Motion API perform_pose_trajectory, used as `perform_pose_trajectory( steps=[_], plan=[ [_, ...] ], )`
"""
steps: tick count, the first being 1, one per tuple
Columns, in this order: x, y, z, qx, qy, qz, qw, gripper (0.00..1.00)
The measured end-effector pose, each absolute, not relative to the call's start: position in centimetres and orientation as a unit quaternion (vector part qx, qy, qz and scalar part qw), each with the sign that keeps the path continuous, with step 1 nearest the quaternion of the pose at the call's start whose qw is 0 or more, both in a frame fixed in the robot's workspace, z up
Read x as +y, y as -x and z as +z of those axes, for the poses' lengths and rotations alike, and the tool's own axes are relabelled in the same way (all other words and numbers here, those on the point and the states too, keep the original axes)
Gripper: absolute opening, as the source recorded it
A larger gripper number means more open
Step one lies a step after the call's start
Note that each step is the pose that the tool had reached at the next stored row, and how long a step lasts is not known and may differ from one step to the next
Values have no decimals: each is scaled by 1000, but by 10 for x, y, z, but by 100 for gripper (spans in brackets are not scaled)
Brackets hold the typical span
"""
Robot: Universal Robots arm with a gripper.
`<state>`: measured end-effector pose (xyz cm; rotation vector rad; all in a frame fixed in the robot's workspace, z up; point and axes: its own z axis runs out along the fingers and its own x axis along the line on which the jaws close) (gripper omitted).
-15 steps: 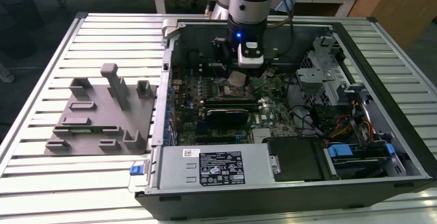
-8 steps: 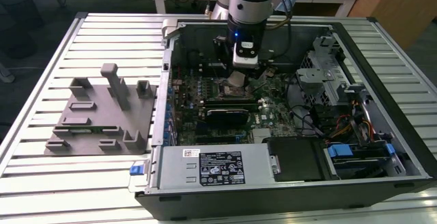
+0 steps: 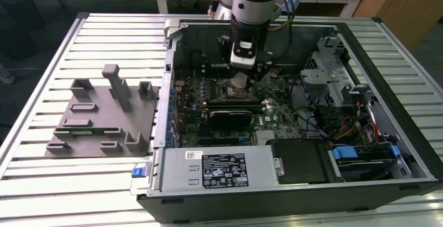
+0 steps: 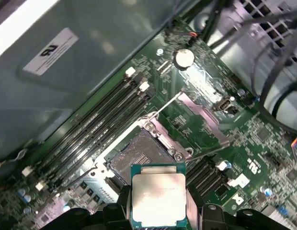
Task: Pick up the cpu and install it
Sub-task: 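Place the cpu into insertion slot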
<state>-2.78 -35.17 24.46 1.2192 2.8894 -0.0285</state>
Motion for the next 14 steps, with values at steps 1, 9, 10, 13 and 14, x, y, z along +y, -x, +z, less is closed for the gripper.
perform_pose_trajectory(
  steps=[1,9,10,13,14],
  plan=[
    [-352,28,245,919,-395,-9,3,55],
    [-352,28,244,893,-450,-12,3,55],
    [-352,28,244,889,-458,-12,3,55],
    [-352,28,244,877,-481,-13,3,55],
    [-352,28,244,873,-488,-13,3,55]
  ],
)
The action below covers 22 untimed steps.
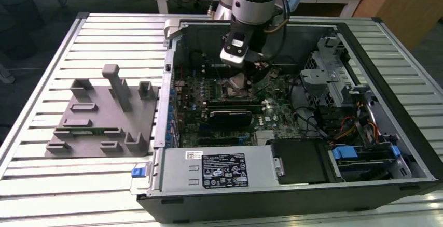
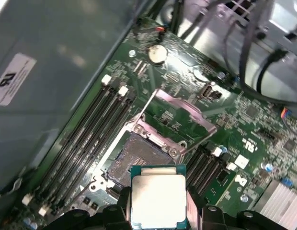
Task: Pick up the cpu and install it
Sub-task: 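Place the cpu into insertion slot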
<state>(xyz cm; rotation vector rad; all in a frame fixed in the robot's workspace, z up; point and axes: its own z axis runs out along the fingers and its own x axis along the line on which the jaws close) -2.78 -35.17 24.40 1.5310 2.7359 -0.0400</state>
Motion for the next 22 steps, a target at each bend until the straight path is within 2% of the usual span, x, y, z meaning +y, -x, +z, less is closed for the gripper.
perform_pose_trajectory(
  steps=[22],
  plan=[
    [-352,28,243,770,-638,-16,3,55]
  ],
)
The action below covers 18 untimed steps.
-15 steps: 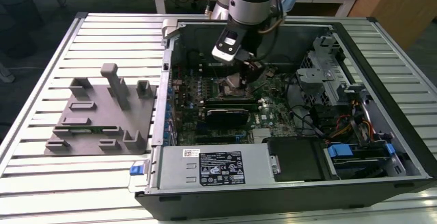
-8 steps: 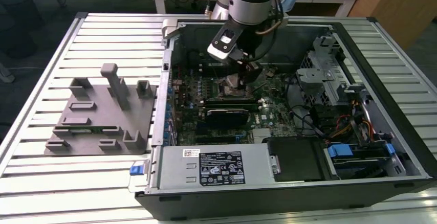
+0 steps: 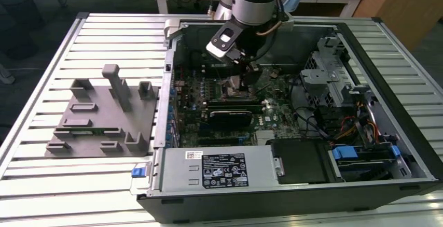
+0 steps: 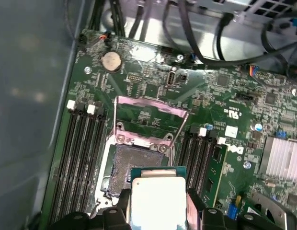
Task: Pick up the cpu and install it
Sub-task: 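Place the cpu into insertion slot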
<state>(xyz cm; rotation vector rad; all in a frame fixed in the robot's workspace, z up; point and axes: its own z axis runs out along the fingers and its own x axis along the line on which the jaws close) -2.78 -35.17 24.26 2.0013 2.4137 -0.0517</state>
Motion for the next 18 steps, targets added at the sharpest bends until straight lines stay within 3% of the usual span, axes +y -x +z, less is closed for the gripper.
perform_pose_trajectory(
  steps=[11,18],
  plan=[
    [-352,28,240,738,-675,-10,17,55],
    [-351,28,236,707,-707,-11,18,55]
  ],
)
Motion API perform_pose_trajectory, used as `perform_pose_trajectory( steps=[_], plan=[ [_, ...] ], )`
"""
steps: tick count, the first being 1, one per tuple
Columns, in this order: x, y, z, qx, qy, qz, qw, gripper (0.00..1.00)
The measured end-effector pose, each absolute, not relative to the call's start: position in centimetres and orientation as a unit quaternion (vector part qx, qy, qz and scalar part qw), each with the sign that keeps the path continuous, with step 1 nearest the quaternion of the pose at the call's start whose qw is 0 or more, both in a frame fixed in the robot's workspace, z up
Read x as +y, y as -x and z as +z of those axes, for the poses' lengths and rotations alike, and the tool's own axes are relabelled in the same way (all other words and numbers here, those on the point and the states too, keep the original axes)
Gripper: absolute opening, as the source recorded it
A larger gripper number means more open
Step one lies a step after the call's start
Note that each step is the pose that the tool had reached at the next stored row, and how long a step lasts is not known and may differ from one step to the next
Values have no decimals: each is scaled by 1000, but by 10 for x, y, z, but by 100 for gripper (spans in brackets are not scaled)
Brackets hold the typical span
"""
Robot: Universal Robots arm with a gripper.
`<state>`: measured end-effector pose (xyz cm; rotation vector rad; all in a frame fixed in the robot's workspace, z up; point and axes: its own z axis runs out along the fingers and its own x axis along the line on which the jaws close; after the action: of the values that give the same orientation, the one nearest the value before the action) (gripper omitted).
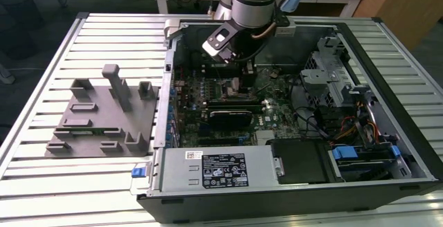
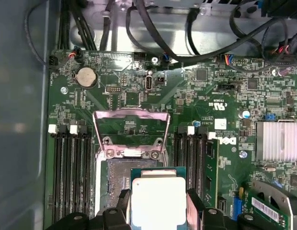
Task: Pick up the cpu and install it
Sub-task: 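Place the cpu into insertion slot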
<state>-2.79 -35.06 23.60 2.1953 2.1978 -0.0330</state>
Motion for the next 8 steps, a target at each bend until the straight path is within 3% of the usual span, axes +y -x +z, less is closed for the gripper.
perform_pose_trajectory(
  steps=[8],
  plan=[
    [-344,28,228,707,-707,-13,20,55]
  ],
)
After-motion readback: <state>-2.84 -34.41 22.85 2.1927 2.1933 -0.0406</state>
